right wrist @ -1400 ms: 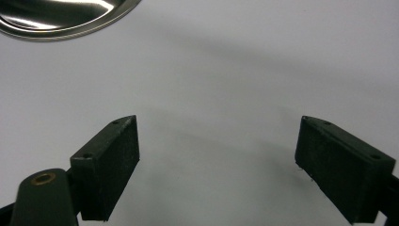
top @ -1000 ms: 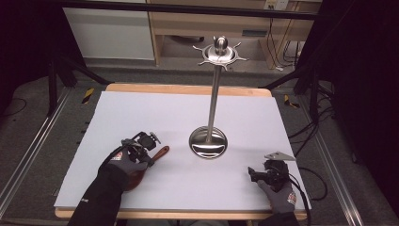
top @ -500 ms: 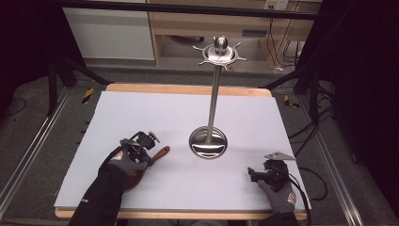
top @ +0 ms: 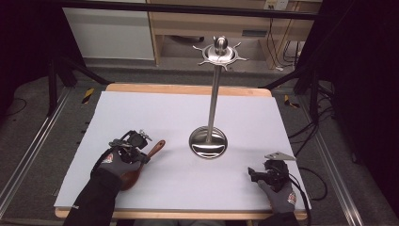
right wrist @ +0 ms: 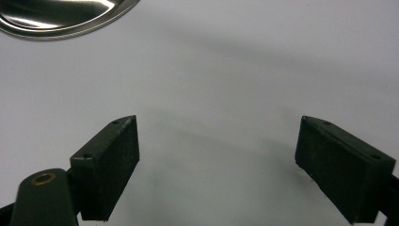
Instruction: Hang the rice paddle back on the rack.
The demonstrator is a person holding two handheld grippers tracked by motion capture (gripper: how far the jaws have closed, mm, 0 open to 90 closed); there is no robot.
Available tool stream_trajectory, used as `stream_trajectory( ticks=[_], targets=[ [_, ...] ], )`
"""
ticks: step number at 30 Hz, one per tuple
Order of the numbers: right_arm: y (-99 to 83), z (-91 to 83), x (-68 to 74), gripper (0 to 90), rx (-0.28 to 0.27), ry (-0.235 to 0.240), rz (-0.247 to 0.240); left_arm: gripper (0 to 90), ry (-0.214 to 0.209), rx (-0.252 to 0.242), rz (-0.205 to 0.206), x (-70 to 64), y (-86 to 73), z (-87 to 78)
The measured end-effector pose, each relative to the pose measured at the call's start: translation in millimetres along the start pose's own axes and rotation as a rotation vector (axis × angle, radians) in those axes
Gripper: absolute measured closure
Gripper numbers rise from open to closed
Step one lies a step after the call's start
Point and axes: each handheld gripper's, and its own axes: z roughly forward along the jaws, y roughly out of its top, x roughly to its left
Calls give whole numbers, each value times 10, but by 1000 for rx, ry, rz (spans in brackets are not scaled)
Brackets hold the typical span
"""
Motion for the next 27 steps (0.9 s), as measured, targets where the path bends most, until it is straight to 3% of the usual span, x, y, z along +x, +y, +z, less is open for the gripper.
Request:
stream_trajectory(
  ticks=[21,24,25,27],
  targets=[
    [3,-8,-7,144,-3,-2,-2,787,32,-298,-59,-23,-325,-534],
    [1,-4,-7,144,-3,-5,-6,787,33,-355,-65,-45,-345,-597],
    [2,-10,-4,144,-6,0,0,786,20,-415,-83,-65,-358,-643],
    [1,-13,-4,144,-8,-1,1,786,16,-441,-94,-78,-361,-661]
  ],
)
